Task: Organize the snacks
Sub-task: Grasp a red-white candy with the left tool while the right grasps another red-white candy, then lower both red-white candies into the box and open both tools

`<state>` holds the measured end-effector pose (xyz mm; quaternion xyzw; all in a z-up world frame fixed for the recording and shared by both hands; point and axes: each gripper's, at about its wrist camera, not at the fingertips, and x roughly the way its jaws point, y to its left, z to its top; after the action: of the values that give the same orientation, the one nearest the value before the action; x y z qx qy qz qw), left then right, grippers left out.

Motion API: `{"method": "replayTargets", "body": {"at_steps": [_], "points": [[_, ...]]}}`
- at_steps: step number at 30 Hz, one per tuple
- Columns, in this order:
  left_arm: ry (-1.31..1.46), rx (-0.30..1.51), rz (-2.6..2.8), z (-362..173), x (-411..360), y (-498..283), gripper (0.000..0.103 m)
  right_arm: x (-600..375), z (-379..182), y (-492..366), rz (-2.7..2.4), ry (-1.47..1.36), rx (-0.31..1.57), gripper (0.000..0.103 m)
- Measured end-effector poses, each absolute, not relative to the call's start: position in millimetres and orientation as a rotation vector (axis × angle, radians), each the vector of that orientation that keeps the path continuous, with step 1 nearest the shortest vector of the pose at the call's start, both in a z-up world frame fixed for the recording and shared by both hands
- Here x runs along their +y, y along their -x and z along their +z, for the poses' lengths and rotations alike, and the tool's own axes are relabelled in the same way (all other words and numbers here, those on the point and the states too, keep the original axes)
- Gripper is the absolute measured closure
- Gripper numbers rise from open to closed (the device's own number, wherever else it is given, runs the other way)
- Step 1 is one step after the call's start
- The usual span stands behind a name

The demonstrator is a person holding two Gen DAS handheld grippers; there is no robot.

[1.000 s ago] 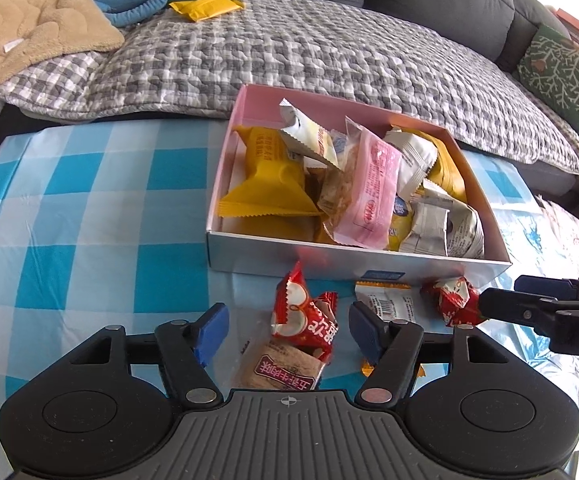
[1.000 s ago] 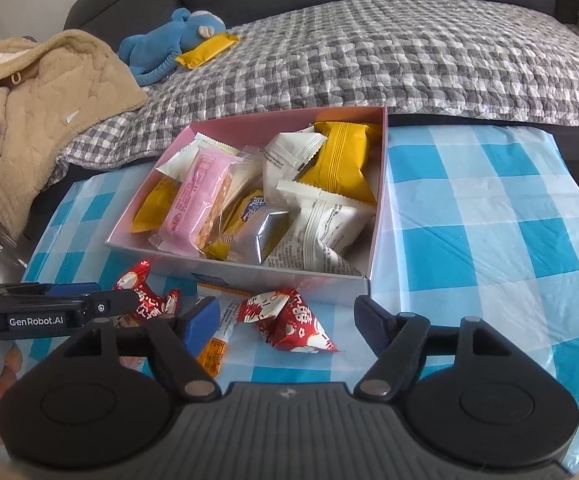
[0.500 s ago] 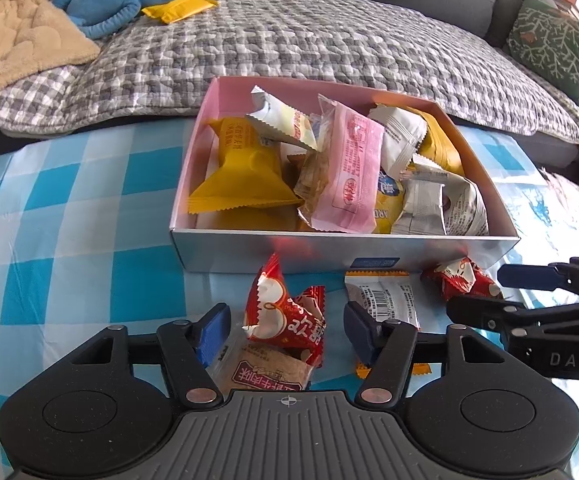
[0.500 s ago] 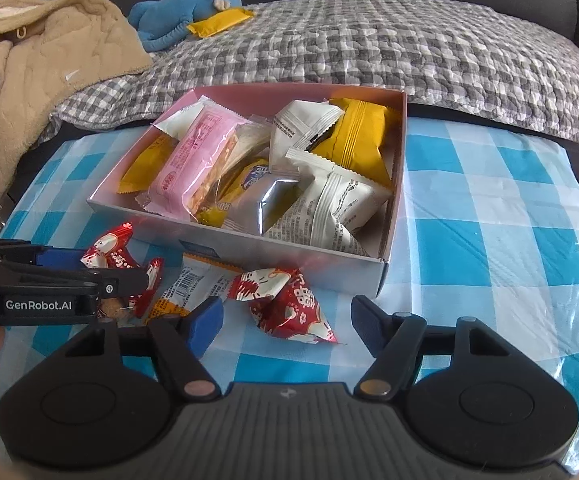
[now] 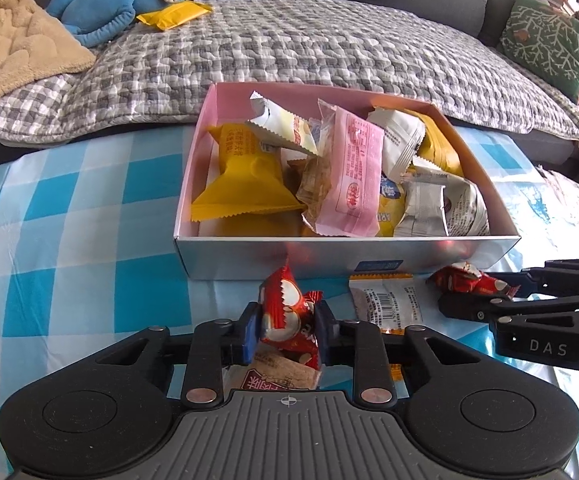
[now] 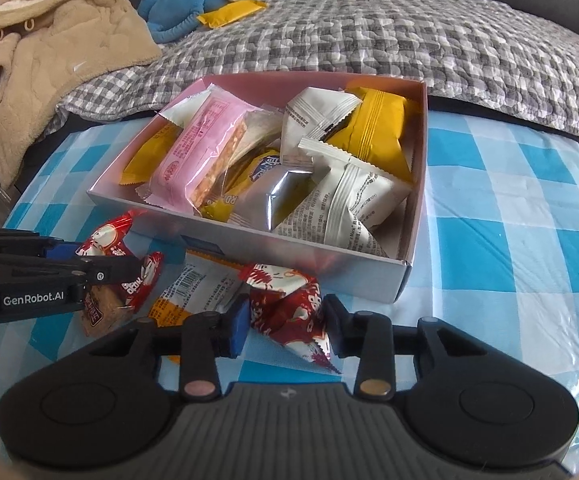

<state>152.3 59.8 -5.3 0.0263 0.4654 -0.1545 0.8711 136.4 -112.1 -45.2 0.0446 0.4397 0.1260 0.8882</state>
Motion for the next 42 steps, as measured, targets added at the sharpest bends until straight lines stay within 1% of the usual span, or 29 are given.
{"method": "replayTargets", "body": {"at_steps": [8, 9, 13, 16, 17, 19, 22, 31, 42], "points": [[-0.061, 0.970, -0.324, -7, 58, -153, 0.079, -116, -36, -133, 0.262, -0.131, 0.899, 0.070], [-0.060, 0.968, -0.323, -8, 58, -153, 0.078, -116, -36, -132, 0.262, -0.135, 0.897, 0.070], [-0.038, 0.988, -0.326, -15, 59, -156, 0.071, -116, -37, -131, 0.255, -0.132, 0.903, 0.070], [-0.052, 0.981, -0.328, -17, 57, -157, 0.071, -115, -38, -131, 0.252, -0.127, 0.905, 0.070], [-0.071, 0.975, -0.333, -18, 55, -156, 0.071, -115, -38, -131, 0.254, -0.128, 0.906, 0.070], [-0.111, 0.960, -0.344, -17, 52, -152, 0.075, -115, -37, -131, 0.258, -0.129, 0.907, 0.070], [-0.129, 0.960, -0.347, -14, 51, -149, 0.079, -114, -36, -132, 0.263, -0.128, 0.906, 0.070], [-0.062, 0.960, -0.382, 1, 73, -151, 0.079, -120, -26, -127, 0.287, -0.159, 0.881, 0.070], [0.040, 0.861, -0.415, 43, 94, -156, 0.079, -125, -15, -126, 0.285, -0.203, 0.851, 0.070]]}}
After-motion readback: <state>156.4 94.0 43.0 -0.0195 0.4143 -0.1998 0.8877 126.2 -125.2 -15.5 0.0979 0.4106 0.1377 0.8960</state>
